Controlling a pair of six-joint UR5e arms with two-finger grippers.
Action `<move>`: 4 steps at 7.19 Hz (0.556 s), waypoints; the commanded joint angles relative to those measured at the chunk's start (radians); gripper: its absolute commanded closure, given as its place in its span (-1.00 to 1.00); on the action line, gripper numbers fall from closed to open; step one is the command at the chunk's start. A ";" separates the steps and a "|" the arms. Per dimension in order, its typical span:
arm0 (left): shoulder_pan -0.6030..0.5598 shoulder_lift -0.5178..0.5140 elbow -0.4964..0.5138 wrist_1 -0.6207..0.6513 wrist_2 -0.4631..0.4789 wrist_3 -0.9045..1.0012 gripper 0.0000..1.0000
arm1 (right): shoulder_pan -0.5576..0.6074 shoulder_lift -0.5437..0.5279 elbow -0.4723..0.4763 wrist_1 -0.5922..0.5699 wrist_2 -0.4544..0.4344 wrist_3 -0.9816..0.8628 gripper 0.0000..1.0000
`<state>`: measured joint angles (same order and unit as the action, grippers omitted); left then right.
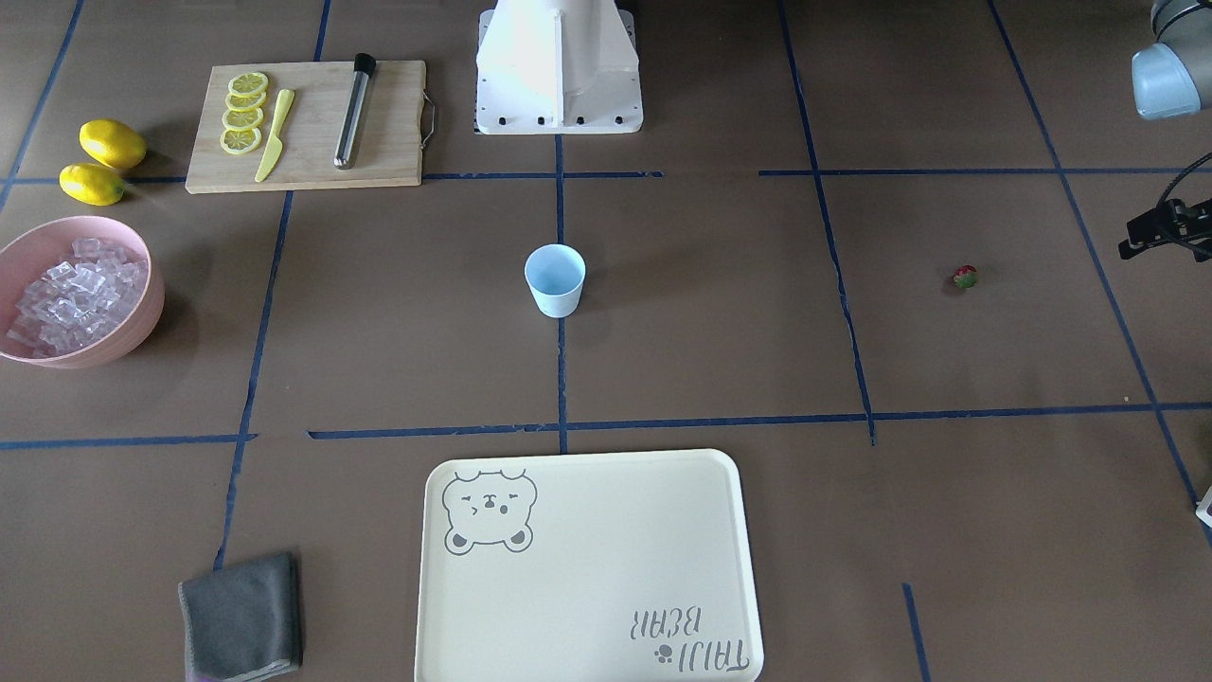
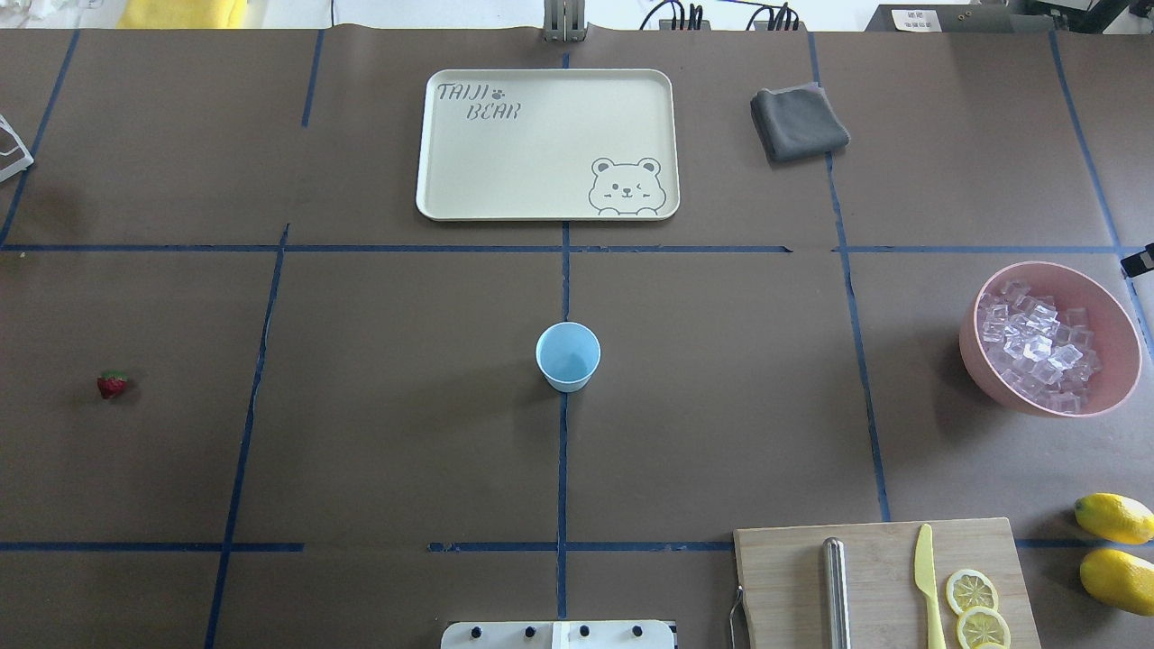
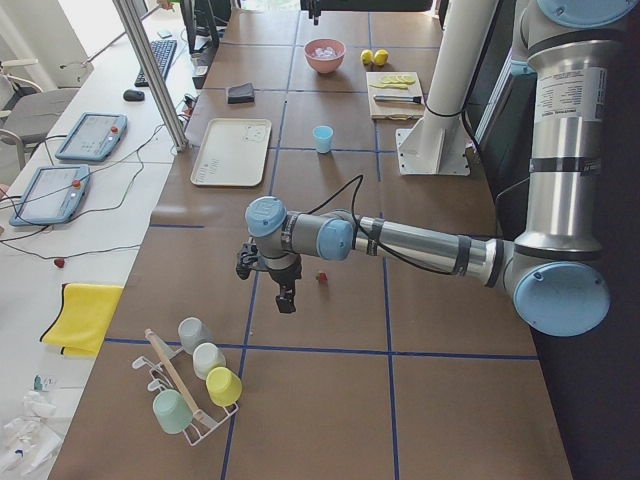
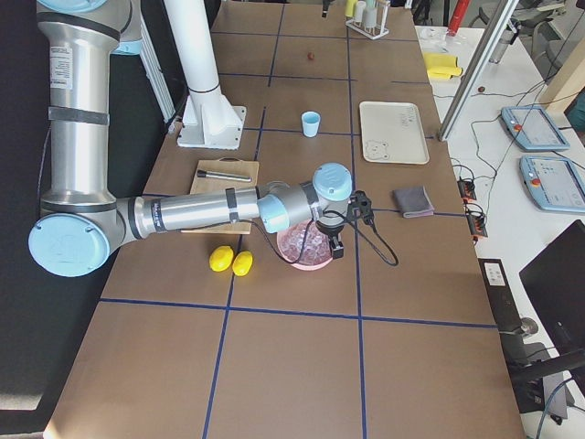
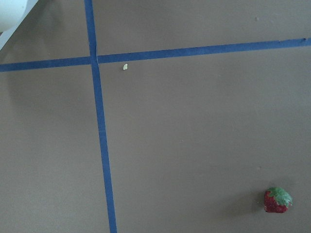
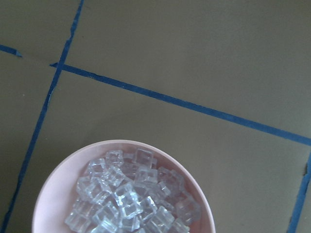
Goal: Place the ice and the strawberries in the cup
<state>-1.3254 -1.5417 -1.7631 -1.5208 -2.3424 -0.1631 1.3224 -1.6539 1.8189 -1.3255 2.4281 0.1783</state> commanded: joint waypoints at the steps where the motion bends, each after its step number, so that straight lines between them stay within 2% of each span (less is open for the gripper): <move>1: 0.000 0.006 -0.029 0.002 -0.021 -0.007 -1.00 | -0.105 -0.106 0.037 0.155 -0.068 0.089 -0.90; 2: 0.000 0.006 -0.029 0.002 -0.021 -0.009 -1.00 | -0.167 -0.182 0.036 0.281 -0.149 0.078 -0.86; 4: 0.000 0.006 -0.030 0.002 -0.022 -0.009 -1.00 | -0.241 -0.175 0.040 0.296 -0.211 0.000 -0.83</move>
<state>-1.3254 -1.5356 -1.7915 -1.5187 -2.3631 -0.1714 1.1366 -1.8242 1.8553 -1.0550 2.2697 0.2210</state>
